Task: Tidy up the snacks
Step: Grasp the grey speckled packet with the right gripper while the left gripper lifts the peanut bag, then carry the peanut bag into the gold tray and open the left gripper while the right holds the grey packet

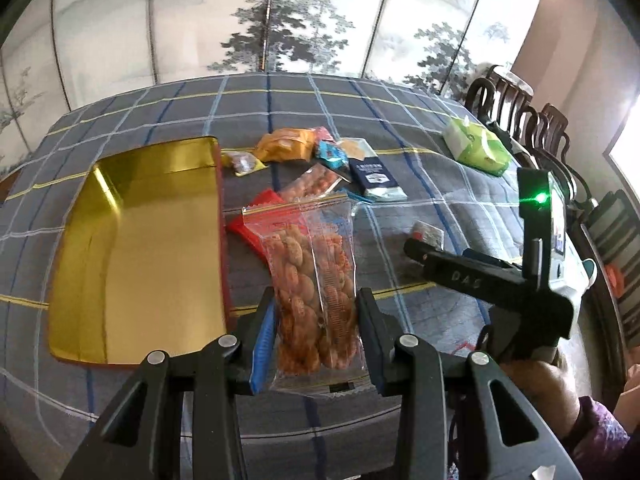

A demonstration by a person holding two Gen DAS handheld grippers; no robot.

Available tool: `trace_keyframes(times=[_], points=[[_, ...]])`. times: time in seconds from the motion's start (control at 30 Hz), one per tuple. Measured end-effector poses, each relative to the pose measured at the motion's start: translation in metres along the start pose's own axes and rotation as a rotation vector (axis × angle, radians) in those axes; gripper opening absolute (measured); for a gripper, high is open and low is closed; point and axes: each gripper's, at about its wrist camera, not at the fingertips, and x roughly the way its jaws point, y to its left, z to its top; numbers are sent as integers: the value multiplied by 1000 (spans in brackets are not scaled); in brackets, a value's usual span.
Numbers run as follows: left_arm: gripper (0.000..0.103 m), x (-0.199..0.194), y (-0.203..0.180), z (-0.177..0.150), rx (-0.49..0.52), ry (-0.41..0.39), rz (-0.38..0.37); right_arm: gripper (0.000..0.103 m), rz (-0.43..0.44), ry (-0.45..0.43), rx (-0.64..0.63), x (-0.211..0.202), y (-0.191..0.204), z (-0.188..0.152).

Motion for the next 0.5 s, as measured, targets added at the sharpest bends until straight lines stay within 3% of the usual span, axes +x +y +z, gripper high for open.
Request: trace_keyframes(times=[0.07,0.13,0.23,0.27,0.3,0.4,0.5], points=[[35,-3,6,0,-12,-4,0,102,-35,3,-30,5,7,-1],[35,-6,13,0,-25,-9,1,93,-90,-2,-75,10,15,-2],[35,-9,21,1,-38,-15,6,64,-113,-10,-157,12,21,-3],[35,-9,24,2,-42,-16,8,44,-109,-11,-193,11,22,-3],[35,-11,26,2,-45,-18,10,36,-120,-9,-210,10,21,-2],[35,-12,38,6,-60,-20,21,35,-18,6,-211,3,3,5],[35,-13,49,8,-71,-25,39,35,-47,-39,-199,-11,-14,11]])
